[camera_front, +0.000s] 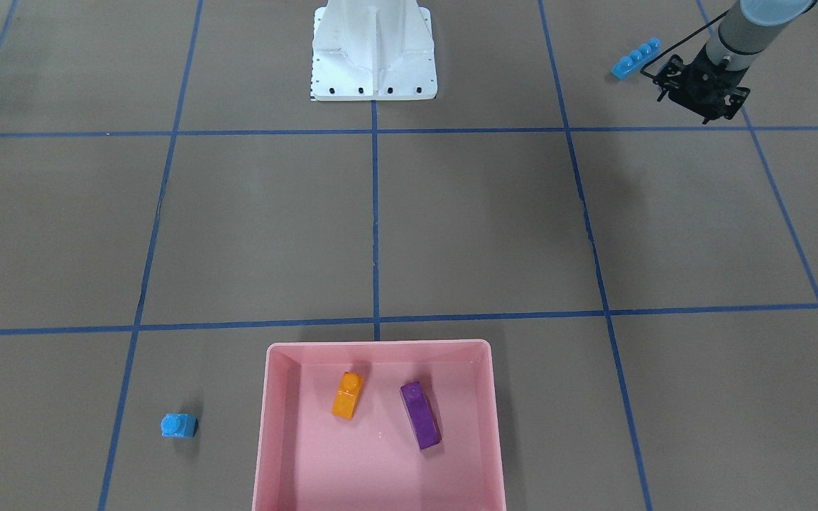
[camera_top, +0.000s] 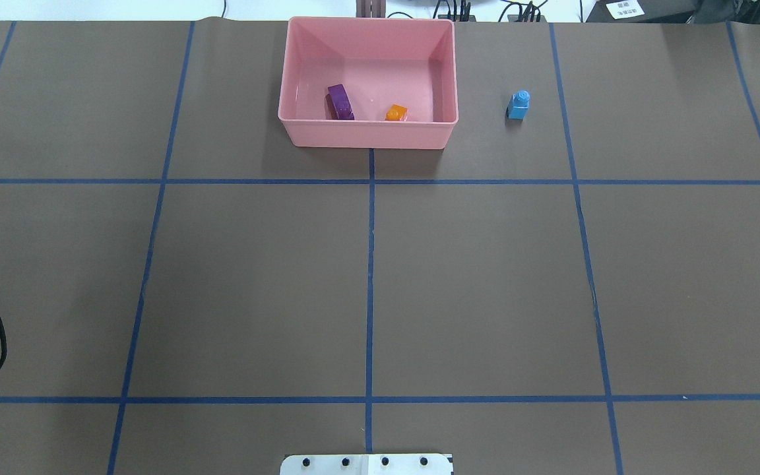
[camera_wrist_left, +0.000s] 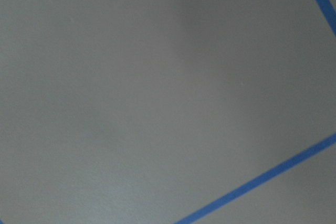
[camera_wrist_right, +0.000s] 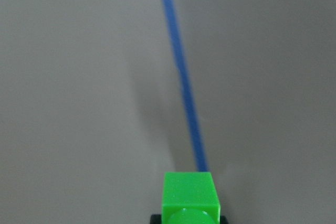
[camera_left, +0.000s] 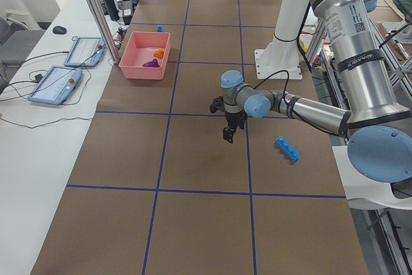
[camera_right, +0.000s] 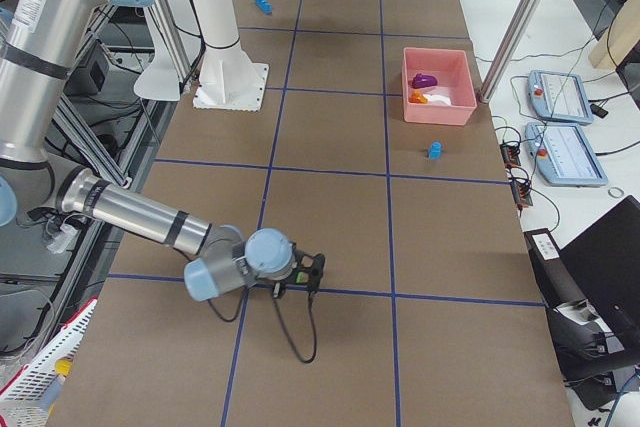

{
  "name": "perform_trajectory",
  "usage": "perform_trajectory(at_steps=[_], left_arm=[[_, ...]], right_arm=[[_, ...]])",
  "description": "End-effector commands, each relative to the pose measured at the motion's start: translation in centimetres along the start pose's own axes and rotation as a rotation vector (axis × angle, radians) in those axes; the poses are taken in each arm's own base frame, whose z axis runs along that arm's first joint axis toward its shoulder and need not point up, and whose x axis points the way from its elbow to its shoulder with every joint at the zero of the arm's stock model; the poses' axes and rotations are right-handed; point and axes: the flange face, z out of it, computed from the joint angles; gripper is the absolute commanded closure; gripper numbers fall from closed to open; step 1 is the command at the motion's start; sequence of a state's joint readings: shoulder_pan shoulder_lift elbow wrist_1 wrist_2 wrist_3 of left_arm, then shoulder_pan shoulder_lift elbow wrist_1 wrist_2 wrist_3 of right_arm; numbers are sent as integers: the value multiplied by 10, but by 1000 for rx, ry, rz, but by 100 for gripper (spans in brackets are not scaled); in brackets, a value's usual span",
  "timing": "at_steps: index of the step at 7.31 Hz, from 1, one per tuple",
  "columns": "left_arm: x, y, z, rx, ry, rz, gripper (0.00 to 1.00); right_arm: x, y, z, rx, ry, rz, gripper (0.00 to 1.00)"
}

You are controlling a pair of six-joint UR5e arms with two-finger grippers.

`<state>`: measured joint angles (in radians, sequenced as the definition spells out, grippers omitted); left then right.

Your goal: Put all blocks into box

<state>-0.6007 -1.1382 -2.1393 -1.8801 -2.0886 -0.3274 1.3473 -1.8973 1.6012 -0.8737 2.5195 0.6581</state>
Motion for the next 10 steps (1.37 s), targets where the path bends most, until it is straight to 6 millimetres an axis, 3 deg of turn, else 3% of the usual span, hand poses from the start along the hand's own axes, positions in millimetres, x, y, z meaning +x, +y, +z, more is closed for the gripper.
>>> perform_trajectory(at_steps=[1, 2, 3, 4, 5, 7, 9, 10], left_arm=[[60, 14, 37, -107, 51, 21, 1], [80, 19, 31, -112, 67, 63, 2], [86, 29, 39, -131, 31, 103, 2], [97, 43, 59, -142, -63, 186, 3], [110, 49, 66, -158, -63, 229, 4], [126, 57, 72, -175, -42, 258, 5], [135, 70, 80, -196, -32, 271, 5], [139, 74, 84, -209, -33, 263, 5]], right_arm=[[-200, -128, -42, 6, -11, 25, 100], [-276, -162, -59, -5, -3, 22, 100], [-352, -176, -58, -32, 9, -14, 100], [-397, -182, -53, -32, 35, -41, 100], [-454, -188, -46, -37, 31, -17, 100], [-583, -176, -1, -34, 60, 71, 100], [-672, -184, 42, -13, 95, 99, 100], [-684, -187, 59, 18, 83, 126, 100]])
